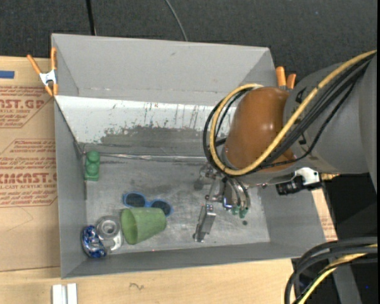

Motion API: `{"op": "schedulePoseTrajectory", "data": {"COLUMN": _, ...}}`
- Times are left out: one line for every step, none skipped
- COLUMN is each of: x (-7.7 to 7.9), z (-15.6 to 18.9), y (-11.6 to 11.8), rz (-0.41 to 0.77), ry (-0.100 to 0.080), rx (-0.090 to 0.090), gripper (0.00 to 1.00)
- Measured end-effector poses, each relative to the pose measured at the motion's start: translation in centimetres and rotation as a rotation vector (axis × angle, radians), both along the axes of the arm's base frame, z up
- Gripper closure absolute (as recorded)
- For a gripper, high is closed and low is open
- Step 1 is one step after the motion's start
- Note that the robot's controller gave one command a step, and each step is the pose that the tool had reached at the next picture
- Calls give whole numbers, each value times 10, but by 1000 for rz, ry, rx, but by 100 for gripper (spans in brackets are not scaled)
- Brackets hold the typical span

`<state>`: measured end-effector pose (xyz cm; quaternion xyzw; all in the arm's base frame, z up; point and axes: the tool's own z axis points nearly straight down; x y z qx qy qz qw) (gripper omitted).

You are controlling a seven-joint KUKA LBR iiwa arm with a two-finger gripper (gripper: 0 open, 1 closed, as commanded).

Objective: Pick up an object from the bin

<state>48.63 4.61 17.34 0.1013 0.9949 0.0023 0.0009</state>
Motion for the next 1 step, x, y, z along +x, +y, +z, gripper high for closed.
{"op": "schedulePoseTrajectory", "data": {"x": 23, "z": -31, "y": 62, "rz": -55, "ry": 3, "rx": -1, "gripper": 0}}
